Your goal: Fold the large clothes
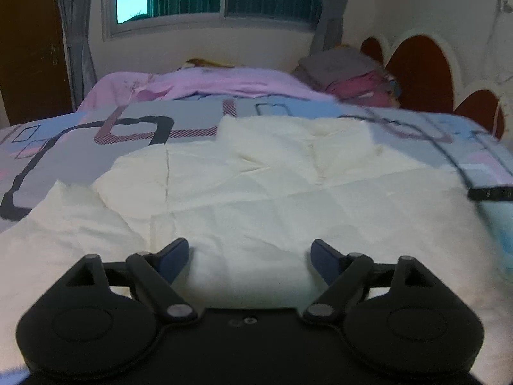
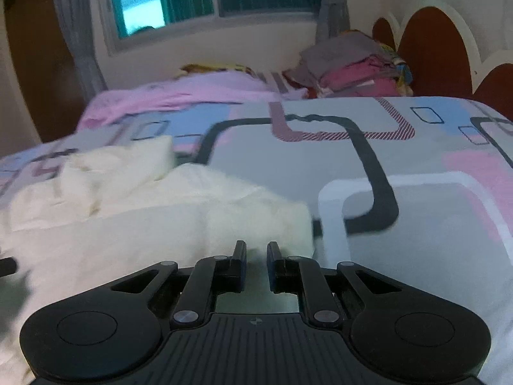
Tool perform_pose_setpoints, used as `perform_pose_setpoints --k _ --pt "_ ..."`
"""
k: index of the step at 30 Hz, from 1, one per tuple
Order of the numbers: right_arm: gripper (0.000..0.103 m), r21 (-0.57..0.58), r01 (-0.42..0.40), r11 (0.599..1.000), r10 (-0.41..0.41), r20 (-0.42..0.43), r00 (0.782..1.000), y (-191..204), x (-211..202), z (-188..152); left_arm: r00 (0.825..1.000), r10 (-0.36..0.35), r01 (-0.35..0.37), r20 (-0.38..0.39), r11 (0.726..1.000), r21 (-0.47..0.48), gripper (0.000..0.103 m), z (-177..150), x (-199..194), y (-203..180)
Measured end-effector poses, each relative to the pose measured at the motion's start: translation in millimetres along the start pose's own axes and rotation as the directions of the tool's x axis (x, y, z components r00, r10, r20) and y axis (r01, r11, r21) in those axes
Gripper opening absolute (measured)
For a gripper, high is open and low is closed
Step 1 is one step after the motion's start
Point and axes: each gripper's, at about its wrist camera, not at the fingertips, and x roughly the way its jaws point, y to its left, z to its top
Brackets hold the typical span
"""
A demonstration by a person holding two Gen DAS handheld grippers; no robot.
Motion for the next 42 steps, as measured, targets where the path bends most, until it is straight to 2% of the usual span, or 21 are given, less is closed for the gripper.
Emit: perform_pose_setpoints --k 2,4,8,11,12,13,14,15,18,19,21,22,24,26,27,30,34,38,40,41,42 --pt "0.013 -0.017 0.007 1.000 -0.008 -0.020 1.000 8.6 -5.8 -16.6 1.000 -0.003 0.003 -0.011 1.000 -0.008 0.085 -9.4 -2.0 -5.1" --pt "0.013 -0.039 0.032 0.999 -0.035 -0.076 0.996 14.2 4.3 -32.9 0.998 0.018 -0.019 -0.068 1.000 -0.009 0.085 -19.9 10.1 -6.0" --pt "0.013 -0.018 0.049 0.999 -0.050 -0.076 0.996 19.1 2.3 -31.7 0.997 0.037 -0.036 -0.071 0.999 0.004 0.088 -27.5 19.6 -5.5" --pt "0.013 0.005 0.051 0.999 -0.051 -0.034 0.998 19.4 -20.7 -29.5 0.996 0.061 -0.061 -0.059 0.998 -0.006 0.087 -25.5 4.1 -3.0" --pt "0.022 0.008 0.060 0.998 -0.060 -0.024 0.998 18.6 -29.3 -31.6 0.997 0.062 -0.063 -0.049 0.998 -0.016 0.087 -26.6 -3.0 0.0" --pt "0.058 0.010 0.067 0.998 -0.067 -0.012 0.998 17.1 -38.3 -35.1 0.997 0.069 -0.070 -0.043 0.997 -0.027 0.089 -28.5 -10.5 3.5" --pt "0.073 0.014 0.077 0.997 -0.078 0.014 0.997 16.2 -47.9 -39.0 0.995 0.089 -0.091 -0.035 0.995 -0.038 0.091 -31.6 -18.7 9.1" --pt "0.077 0.011 0.077 0.997 -0.077 0.041 0.996 16.0 -58.4 -43.5 0.993 0.111 -0.112 -0.028 0.992 -0.050 0.093 -35.4 -26.4 15.4" --pt "0.075 0.030 0.067 0.997 -0.069 0.058 0.996 14.1 -80.1 -52.9 0.984 0.178 -0.179 -0.017 0.976 -0.124 0.092 -50.2 -55.9 46.4" --pt "0.068 0.036 0.065 0.997 -0.067 0.061 0.996 12.4 -84.6 -55.2 0.978 0.207 -0.205 -0.009 0.963 -0.172 0.087 -57.6 -68.8 63.4" --pt "0.064 0.054 0.069 0.996 -0.071 0.054 0.996 10.5 -90.5 -59.3 0.970 0.241 -0.236 -0.015 0.934 -0.269 0.075 -70.9 -89.6 97.3" --pt "0.064 0.066 0.066 0.996 -0.069 0.048 0.996 9.0 -91.8 -61.6 0.964 0.263 -0.256 -0.021 0.910 -0.327 0.069 -79.1 -100.7 117.1" --pt "0.064 0.088 0.063 0.994 -0.066 0.026 0.997 8.0 -90.5 -65.0 0.950 0.312 -0.293 -0.028 0.853 -0.431 0.068 -93.0 -121.0 151.8" --pt "0.064 0.089 0.078 0.993 -0.079 0.009 0.997 8.9 -86.9 -66.6 0.933 0.357 -0.318 -0.035 0.779 -0.541 0.068 -109.8 -141.1 187.1" --pt "0.064 0.090 0.090 0.992 -0.091 0.001 0.996 11.1 -84.6 -66.8 0.927 0.373 -0.322 -0.038 0.739 -0.592 0.067 -117.5 -149.3 203.7" --pt "0.064 0.111 0.135 0.985 -0.135 -0.014 0.991 13.1 -78.7 -67.9 0.912 0.407 -0.323 -0.045 0.647 -0.691 0.065 -135.0 -163.7 244.9" --pt "0.060 0.136 0.166 0.977 -0.165 -0.021 0.986 15.9 -78.0 -65.8 0.907 0.419 -0.298 -0.049 0.554 -0.777 0.064 -151.4 -169.5 290.1" --pt "0.060 0.131 0.196 0.972 -0.196 -0.015 0.981 23.3 -80.8 -62.3 0.911 0.411 -0.243 -0.016 0.506 -0.828 0.056 -160.8 -169.5 323.8" --pt "0.060 0.133 0.205 0.970 -0.206 -0.010 0.979 27.8 -82.9 -59.8 0.906 0.423 -0.240 -0.015 0.486 -0.840 0.052 -161.2 -170.5 331.6" --pt "0.060 0.134 0.206 0.969 -0.207 -0.006 0.978 29.7 -83.8 -58.2 0.904 0.428 -0.237 -0.010 0.481 -0.844 0.044 -159.6 -170.5 334.5" --pt "0.060 0.138 0.207 0.969 -0.209 0.000 0.978 32.9 -85.1 -56.7 0.901 0.433 -0.230 0.004 0.487 -0.843 0.034 -156.0 -169.9 335.0"
